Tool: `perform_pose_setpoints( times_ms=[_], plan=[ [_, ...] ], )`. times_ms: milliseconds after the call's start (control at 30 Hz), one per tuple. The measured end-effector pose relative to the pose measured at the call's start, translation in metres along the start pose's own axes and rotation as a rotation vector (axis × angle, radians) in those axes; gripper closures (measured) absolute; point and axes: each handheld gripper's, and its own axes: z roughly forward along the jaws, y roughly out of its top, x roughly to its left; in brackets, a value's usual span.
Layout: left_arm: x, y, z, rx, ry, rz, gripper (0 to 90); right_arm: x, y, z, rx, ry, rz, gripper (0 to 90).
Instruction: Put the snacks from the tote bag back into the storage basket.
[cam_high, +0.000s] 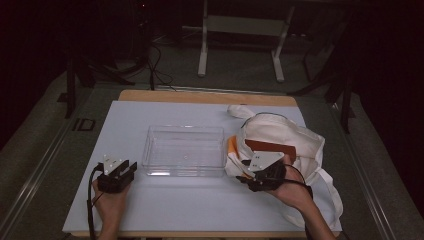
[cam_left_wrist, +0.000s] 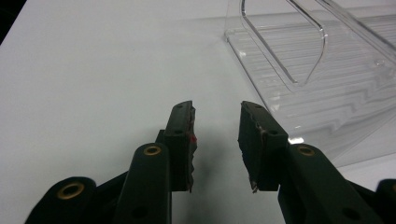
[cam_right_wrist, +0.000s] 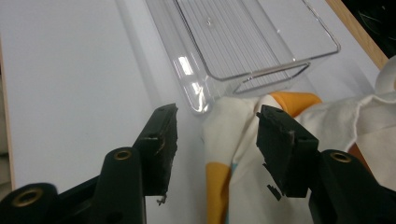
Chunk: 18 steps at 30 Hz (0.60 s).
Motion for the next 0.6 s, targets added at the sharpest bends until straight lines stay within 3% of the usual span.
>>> perform_pose_setpoints(
  times_ms=[600],
  plan=[
    [0.0,0.0,0.0001,0.002,0.002,0.0,65.9,-0.0091,-0.0064,-0.0087,0.021,-0.016,0.001,47.5]
  ],
)
